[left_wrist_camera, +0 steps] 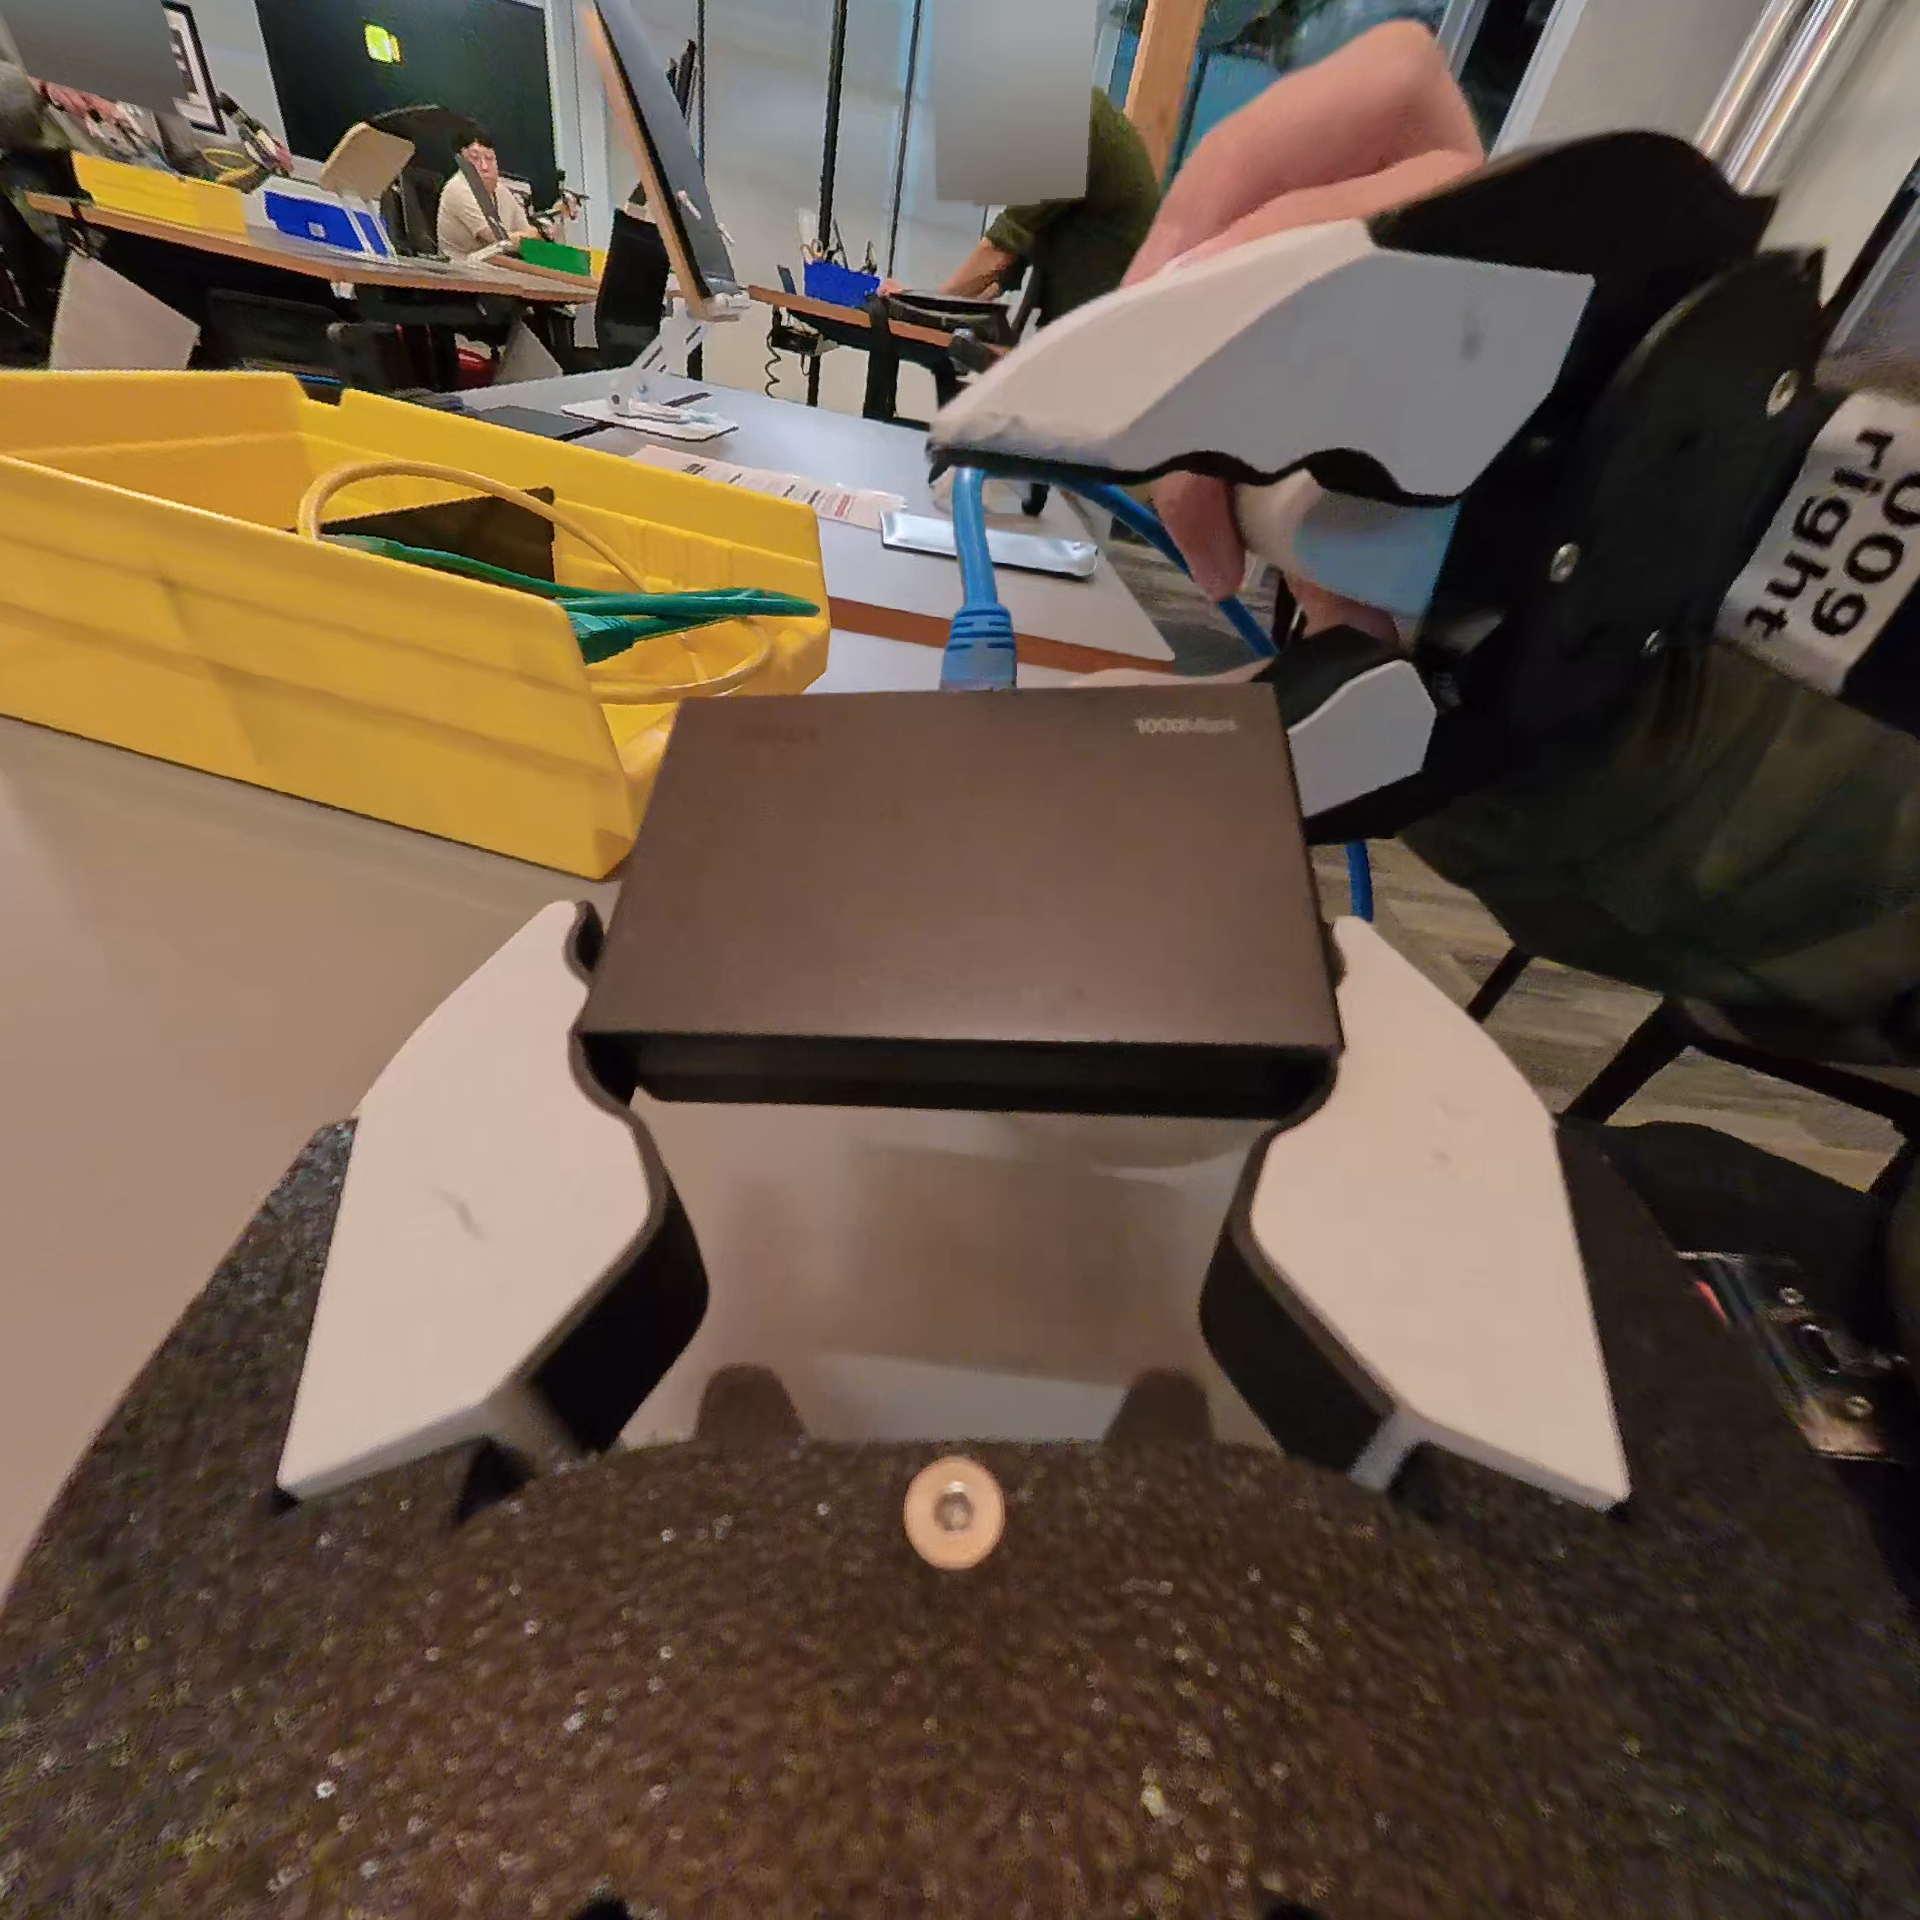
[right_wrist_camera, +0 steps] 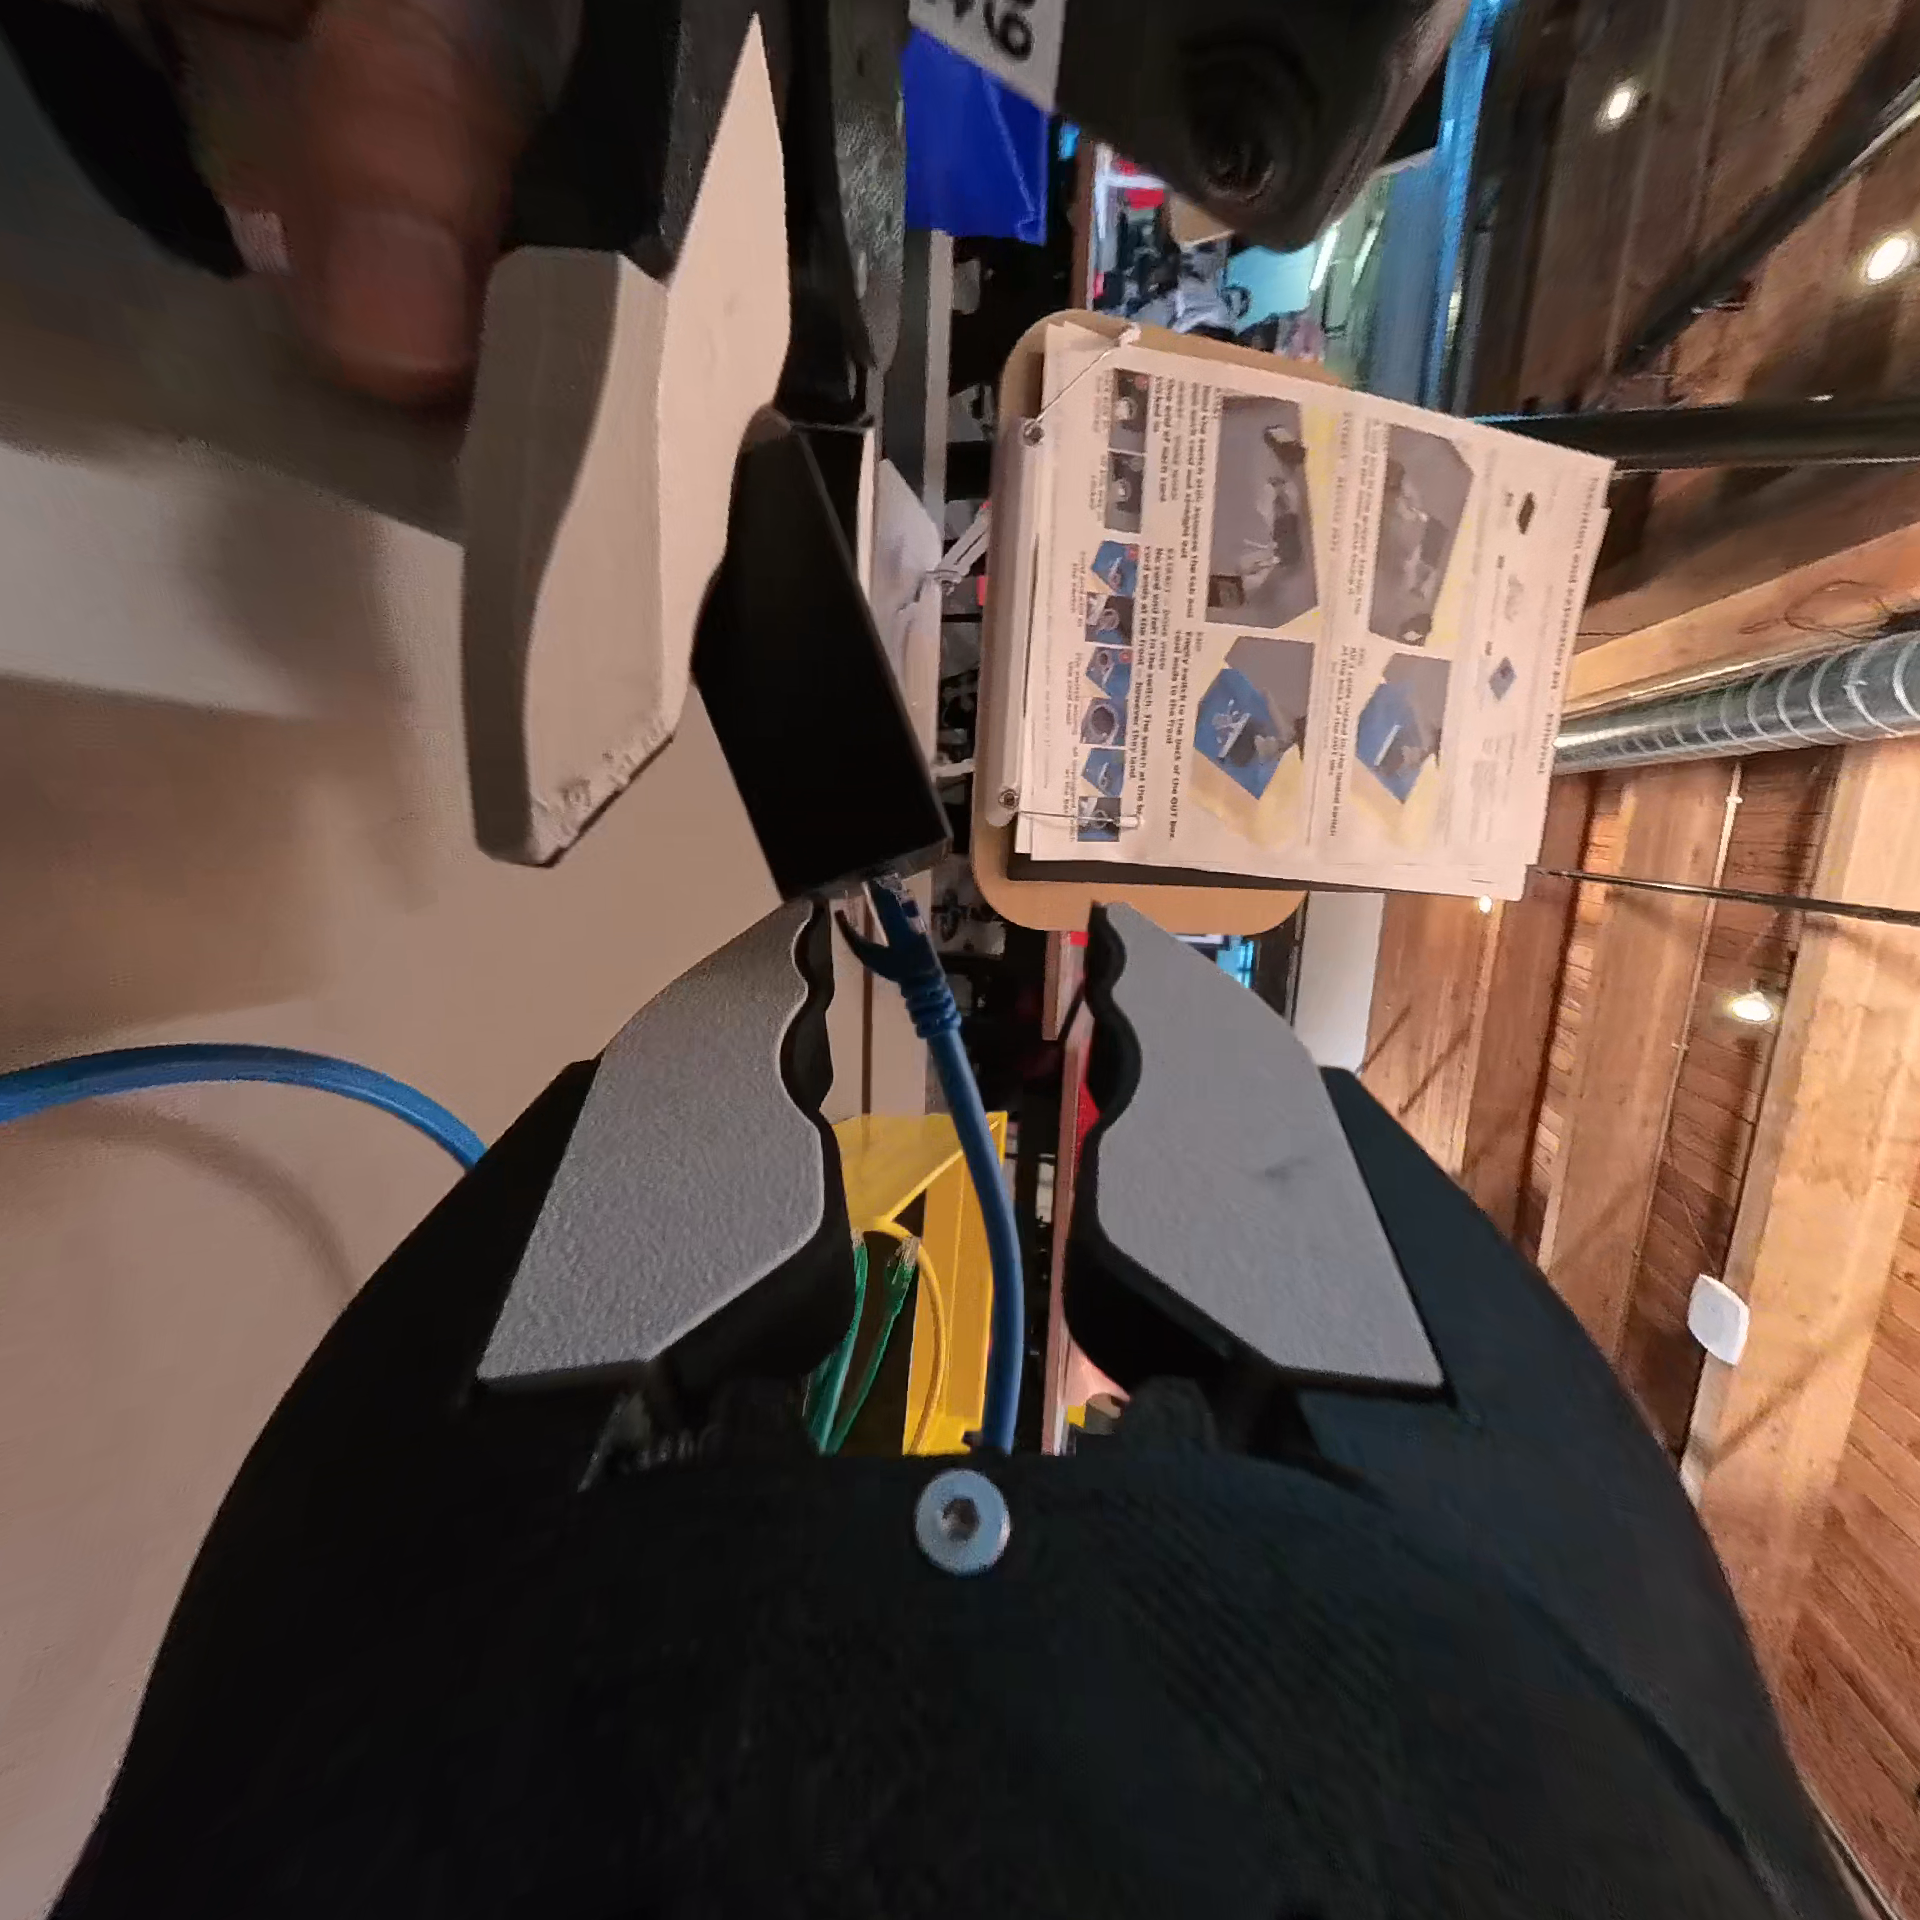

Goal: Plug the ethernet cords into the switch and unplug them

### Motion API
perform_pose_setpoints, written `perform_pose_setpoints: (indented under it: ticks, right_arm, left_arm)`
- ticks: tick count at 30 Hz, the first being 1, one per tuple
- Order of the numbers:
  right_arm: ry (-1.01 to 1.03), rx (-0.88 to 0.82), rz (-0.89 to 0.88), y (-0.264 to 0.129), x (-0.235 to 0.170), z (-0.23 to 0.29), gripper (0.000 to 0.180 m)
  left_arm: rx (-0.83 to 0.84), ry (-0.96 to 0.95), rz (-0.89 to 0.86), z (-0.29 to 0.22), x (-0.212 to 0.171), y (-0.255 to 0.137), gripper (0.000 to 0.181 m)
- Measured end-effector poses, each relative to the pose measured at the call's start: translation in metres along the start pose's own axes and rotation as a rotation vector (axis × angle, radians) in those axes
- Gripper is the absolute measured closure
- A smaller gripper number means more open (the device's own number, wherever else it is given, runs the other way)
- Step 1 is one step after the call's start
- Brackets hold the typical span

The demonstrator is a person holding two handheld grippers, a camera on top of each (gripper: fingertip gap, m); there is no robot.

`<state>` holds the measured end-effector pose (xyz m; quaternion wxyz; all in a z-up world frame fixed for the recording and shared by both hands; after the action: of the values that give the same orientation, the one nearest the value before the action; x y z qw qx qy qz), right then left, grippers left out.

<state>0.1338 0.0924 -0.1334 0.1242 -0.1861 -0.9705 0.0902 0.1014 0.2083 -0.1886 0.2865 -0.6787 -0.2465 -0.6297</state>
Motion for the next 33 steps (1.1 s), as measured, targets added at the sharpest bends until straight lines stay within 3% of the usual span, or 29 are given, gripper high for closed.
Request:
perform_pose_setpoints:
  ticks: [6, 9, 12, 33]
  right_arm:
    - [0.092, 0.077, -0.005, 0.0, -0.004, 0.007, 0.154]
    - [0.051, 0.062, -0.01, -0.001, -0.003, 0.007, 0.153]
    - [0.017, 0.106, -0.007, 0.0, -0.003, 0.01, 0.163]
    - [-0.102, 0.214, 0.05, 0.009, -0.003, 0.011, 0.166]
  left_arm:
    - [-0.026, -0.055, 0.009, 0.002, -0.003, 0.0, 0.058]
    - [-0.044, -0.079, 0.004, 0.002, -0.003, 0.0, 0.058]
    - [-0.051, -0.096, 0.008, 0.003, -0.005, 0.001, 0.058]
    - [-0.042, -0.138, 0.048, 0.006, -0.012, 0.002, 0.058]
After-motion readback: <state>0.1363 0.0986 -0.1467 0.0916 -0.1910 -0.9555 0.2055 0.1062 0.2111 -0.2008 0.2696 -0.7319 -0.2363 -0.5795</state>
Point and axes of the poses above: each gripper's, where its closed fingertips meet, y out along the fingers, x out of its top, z = x × y across the jaws, the point moved 8 cm from there along -y, back along the fingers, and after that the axes turned 9 degrees about y, right-handed, at the moved point
